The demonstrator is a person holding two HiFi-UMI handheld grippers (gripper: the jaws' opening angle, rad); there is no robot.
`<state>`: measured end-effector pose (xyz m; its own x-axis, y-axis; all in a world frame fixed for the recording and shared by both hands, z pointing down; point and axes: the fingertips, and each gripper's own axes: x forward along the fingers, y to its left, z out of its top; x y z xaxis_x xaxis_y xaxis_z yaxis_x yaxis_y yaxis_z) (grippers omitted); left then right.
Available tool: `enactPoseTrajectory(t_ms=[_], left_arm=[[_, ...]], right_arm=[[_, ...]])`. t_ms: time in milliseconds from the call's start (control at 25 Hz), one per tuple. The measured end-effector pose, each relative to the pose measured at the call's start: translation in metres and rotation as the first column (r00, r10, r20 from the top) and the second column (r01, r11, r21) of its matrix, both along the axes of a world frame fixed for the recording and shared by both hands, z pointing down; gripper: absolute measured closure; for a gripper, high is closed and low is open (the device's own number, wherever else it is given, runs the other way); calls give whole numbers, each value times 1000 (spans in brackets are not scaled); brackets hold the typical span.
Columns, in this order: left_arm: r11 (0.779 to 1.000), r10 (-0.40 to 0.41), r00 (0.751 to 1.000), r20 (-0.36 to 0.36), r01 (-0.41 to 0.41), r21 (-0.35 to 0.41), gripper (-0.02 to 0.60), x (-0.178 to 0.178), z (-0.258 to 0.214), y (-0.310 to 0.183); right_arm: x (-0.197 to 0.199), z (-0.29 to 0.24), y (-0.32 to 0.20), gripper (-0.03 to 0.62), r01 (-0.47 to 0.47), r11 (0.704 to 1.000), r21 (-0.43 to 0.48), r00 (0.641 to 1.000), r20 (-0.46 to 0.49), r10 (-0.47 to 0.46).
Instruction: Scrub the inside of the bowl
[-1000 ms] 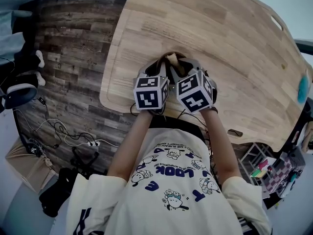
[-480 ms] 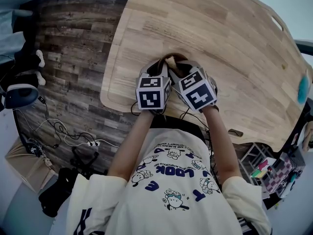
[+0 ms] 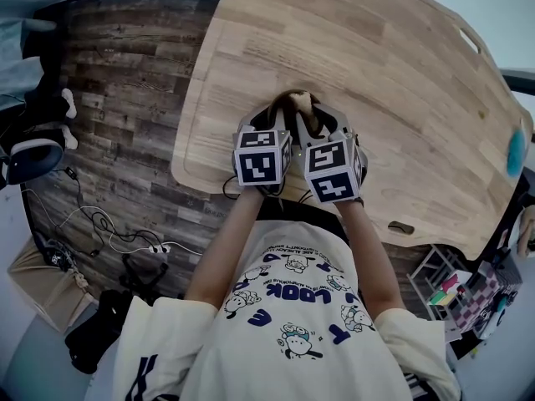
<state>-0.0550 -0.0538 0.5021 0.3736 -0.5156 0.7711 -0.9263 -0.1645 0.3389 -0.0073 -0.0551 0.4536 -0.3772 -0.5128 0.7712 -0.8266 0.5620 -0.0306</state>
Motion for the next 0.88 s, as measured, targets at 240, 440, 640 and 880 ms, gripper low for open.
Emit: enactPoseTrajectory(t_ms=[240,440,640,880], left_arm=[[999,22,999,-25,-21,34,477,5,-6,-4],[999,5,997,-71,-2,50,445,7,-19,-5],[996,-45,990,-134,54,70,444,1,-41,-5],[983,-80,987,-141,102,153,443,-17,-72,-10]], right_arm=[[14,-21,-3,494,-110,994,17,976,189,105],[28,-42,-8,494,-200,979,-28,908,369,196],[39,-85,-16,491,-268,962,48,844,493,211],[52,-117,-21,491,-329,931,156,844,491,216]])
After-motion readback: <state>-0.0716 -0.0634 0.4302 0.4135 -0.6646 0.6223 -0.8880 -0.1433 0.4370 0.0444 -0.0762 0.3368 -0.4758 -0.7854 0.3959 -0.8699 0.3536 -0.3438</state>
